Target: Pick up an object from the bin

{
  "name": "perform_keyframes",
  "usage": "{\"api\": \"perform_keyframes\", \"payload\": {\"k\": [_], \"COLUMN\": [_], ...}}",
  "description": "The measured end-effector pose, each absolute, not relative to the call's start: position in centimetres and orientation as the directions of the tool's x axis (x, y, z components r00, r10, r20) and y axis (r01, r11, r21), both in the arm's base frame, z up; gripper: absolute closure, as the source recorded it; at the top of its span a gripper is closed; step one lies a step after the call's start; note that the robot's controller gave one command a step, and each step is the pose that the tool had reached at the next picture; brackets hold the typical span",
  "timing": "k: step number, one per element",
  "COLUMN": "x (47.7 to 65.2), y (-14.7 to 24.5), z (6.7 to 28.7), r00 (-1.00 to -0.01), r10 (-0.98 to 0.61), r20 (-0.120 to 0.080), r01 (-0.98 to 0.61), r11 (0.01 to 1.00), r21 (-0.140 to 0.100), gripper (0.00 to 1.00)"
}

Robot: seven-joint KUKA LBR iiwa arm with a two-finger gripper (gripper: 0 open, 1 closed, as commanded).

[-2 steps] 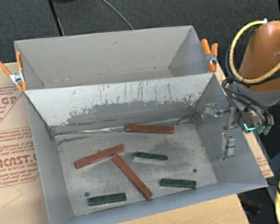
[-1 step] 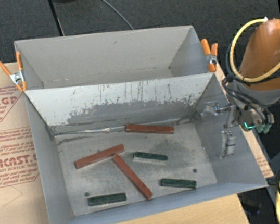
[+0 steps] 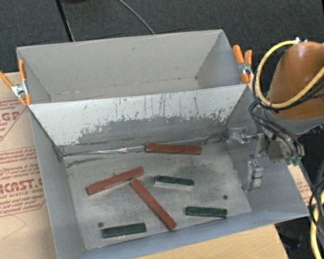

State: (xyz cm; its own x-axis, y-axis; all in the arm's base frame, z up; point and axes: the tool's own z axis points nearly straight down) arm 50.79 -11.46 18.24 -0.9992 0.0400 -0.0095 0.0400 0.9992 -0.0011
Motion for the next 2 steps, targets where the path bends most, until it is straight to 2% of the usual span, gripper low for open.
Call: {"api": "perform_keyframes", "payload": {"k": [1, 2], "x": [50.4, 49.4], "y": [-9.8, -7.9], "z": [11.5, 7.1], "r00": [-0.999, -0.983], "r10": [0.041, -0.186], "r20": [-0.005, 0.005], "r01": [0.041, -0.186], "r11": [0.999, 0.983], "r21": [-0.001, 0.001], "gripper": [0.00, 1.00]}}
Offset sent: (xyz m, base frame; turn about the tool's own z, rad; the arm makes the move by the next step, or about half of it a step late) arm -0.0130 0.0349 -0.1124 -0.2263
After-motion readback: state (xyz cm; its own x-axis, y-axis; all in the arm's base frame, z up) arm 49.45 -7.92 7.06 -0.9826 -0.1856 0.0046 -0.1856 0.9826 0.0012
